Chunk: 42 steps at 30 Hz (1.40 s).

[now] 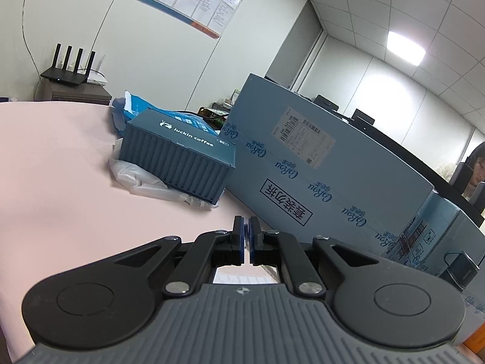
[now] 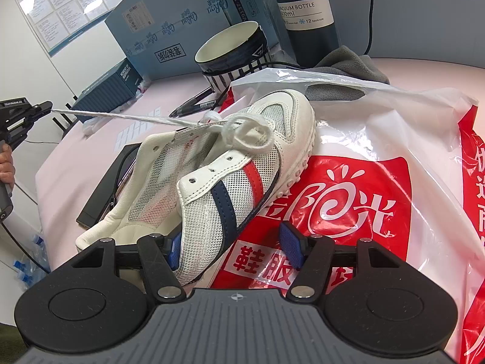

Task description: Lace up shoes with both hands

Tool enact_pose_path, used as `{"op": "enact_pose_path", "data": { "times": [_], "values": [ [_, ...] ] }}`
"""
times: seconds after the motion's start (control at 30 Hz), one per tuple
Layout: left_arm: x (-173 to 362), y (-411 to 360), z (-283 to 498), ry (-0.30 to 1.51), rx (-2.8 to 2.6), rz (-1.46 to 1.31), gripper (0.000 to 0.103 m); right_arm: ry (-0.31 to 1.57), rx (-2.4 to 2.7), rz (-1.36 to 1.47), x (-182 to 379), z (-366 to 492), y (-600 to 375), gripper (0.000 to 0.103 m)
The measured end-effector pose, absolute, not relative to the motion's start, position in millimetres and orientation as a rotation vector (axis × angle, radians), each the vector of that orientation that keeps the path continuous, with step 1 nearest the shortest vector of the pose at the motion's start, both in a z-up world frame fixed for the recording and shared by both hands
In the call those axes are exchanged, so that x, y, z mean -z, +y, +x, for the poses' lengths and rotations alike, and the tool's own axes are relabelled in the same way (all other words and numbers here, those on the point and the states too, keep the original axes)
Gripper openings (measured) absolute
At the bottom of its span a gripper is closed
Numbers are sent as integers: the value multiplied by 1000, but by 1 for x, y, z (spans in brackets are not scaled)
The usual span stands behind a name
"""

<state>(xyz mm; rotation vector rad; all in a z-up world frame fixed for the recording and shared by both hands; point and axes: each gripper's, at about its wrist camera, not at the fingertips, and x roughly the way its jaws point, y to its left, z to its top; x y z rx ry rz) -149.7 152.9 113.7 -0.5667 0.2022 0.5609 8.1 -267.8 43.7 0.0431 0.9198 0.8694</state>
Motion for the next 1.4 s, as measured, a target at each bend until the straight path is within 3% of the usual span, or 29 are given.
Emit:
{"op": "enact_pose_path", "data": {
  "times": [0.33, 0.47, 0.57, 0.6, 0.63, 0.67, 0.97, 1.17, 1.27, 1.33, 1.4],
  "values": [
    [-100, 143, -155, 226, -511, -648, 2, 762, -890, 173, -69, 9, -288, 67],
    [-94, 134, -154, 245, -492, -645, 2, 753, -867, 266, -70, 26, -293, 67],
    [-90, 133, -154, 254, -493, -662, 2, 745, -850, 336, -71, 38, -296, 61],
    [-90, 133, -155, 255, -494, -664, 2, 754, -853, 333, -70, 42, -294, 44],
    [-91, 133, -155, 254, -494, -664, 2, 771, -861, 314, -69, 45, -290, 11],
    [-92, 133, -156, 253, -493, -665, 2, 767, -870, 278, -71, 45, -287, 4],
    [-76, 128, -161, 333, -451, -691, 6, 503, -878, -260, -116, 26, -272, 4],
    [-54, 95, -146, 465, -276, -672, 12, 585, -783, -388, -101, 34, -283, 6],
    [-46, 73, -132, 521, -135, -683, 13, 619, -792, -283, -96, 31, -297, 16],
    [-39, 62, -117, 566, -12, -741, 15, 627, -806, -224, -95, 26, -303, 35],
    [-26, 54, -103, 607, 81, -884, 17, 637, -823, -193, -92, 21, -303, 35]
  ]
}}
